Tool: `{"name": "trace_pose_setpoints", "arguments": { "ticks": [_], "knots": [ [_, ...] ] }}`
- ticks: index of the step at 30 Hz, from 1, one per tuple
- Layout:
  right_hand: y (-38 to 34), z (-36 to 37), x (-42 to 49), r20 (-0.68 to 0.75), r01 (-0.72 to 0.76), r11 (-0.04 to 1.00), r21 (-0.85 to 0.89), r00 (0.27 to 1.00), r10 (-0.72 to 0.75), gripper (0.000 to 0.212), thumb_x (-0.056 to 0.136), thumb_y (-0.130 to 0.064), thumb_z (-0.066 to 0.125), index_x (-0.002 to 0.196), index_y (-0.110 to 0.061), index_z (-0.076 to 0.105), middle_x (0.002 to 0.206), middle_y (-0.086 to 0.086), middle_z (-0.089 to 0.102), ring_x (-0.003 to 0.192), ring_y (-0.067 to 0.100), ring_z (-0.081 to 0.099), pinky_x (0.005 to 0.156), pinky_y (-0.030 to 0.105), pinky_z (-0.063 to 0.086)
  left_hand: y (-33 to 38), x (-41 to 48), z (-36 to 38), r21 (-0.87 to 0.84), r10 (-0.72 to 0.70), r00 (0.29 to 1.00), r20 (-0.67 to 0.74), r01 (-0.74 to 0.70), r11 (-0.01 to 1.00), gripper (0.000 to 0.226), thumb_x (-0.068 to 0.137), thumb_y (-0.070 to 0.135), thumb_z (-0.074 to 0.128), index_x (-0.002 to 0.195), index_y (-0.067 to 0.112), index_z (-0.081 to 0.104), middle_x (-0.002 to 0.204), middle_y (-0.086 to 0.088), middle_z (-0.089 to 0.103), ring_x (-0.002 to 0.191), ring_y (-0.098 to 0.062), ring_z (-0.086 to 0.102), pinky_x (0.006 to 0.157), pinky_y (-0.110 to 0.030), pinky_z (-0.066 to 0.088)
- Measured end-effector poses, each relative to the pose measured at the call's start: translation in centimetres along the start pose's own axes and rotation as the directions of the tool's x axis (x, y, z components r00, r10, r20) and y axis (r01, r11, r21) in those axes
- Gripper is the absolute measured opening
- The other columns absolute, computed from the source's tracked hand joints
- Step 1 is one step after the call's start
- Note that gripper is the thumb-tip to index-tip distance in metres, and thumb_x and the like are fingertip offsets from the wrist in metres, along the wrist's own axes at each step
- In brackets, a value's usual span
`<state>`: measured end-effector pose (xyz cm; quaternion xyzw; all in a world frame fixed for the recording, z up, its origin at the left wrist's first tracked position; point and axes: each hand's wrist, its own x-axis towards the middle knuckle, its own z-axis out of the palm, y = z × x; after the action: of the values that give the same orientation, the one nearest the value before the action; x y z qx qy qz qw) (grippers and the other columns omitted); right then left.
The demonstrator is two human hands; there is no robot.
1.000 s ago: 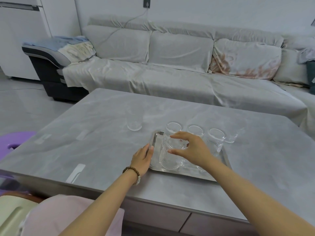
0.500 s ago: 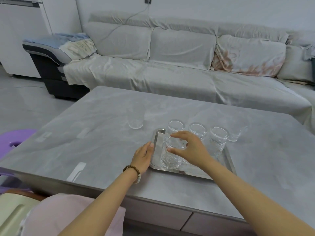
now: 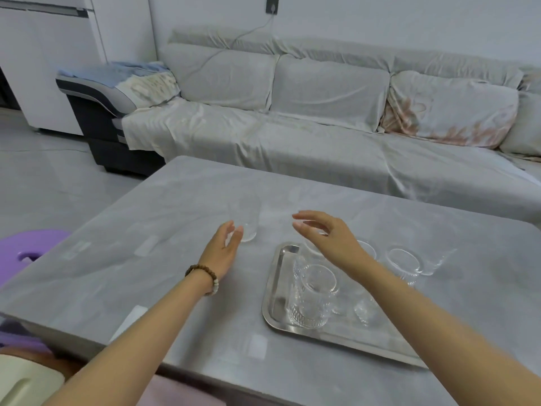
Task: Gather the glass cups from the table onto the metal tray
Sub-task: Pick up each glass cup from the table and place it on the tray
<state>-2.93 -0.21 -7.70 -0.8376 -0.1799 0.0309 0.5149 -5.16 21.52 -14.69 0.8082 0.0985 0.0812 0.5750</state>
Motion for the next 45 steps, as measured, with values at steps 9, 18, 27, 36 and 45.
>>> {"name": "trace_pose_setpoints", "arguments": {
  "ticks": [9,18,27,36,45],
  "knots": [
    [0.9,3.9,10.2,0.295,-0.443,0.815,0.373,0.890,0.348,0.058,0.089,-0.047,0.055,0.138,-0.019,0.042,0.148,0.003,0.040,0.130,0.028,0.046,0.103,0.040,0.045,1.4,7.5,-0.9,0.060,0.014,1.000,-0.006,-0.014,0.998,0.101,0.071,0.038,0.075,0.148,0.019,0.012,0.156,0.000,0.020,0.140,-0.021,0.026,0.114,-0.040,0.028],
    [3.5,6.2,13.2,0.438,-0.608,0.715,0.345,0.778,0.451,0.044,0.093,-0.046,0.047,0.127,-0.017,0.051,0.143,0.005,0.047,0.128,0.028,0.047,0.103,0.040,0.043,0.5,10.7,0.0,0.141,0.007,1.000,-0.025,-0.004,0.990,0.095,0.062,0.043,0.081,0.140,0.020,0.032,0.141,-0.001,0.044,0.124,-0.021,0.046,0.099,-0.034,0.040],
    [1.8,5.6,12.3,0.385,-0.415,0.836,0.360,0.882,0.272,0.053,0.087,-0.059,0.046,0.135,-0.037,0.048,0.150,-0.007,0.039,0.140,0.019,0.030,0.116,0.042,0.019,3.8,8.9,-1.9,-0.107,0.053,0.983,-0.173,-0.072,0.992,0.078,0.064,0.040,0.079,0.131,0.017,0.046,0.124,0.003,0.052,0.107,-0.014,0.051,0.088,-0.027,0.046],
    [-4.2,-2.2,5.5,0.268,-0.207,0.773,0.600,0.962,0.049,0.055,0.083,-0.048,0.054,0.132,-0.023,0.053,0.131,0.003,0.063,0.117,0.020,0.062,0.092,0.035,0.054,12.1,2.8,-0.3,-0.612,0.073,0.997,0.004,-0.055,0.789,0.086,0.048,0.065,0.075,0.119,0.019,0.058,0.125,-0.003,0.062,0.112,-0.019,0.061,0.069,-0.029,0.058],
    [-4.4,-9.4,-3.8,0.030,-0.149,0.855,0.497,0.987,0.155,0.062,0.077,-0.046,0.061,0.128,-0.012,0.055,0.125,0.013,0.065,0.112,0.027,0.065,0.082,0.035,0.058,14.7,-4.1,5.9,-0.560,0.190,0.952,0.241,-0.023,0.828,0.078,0.059,0.066,0.067,0.123,0.025,0.053,0.124,0.008,0.061,0.113,-0.005,0.058,0.087,-0.025,0.053]
  ]
}}
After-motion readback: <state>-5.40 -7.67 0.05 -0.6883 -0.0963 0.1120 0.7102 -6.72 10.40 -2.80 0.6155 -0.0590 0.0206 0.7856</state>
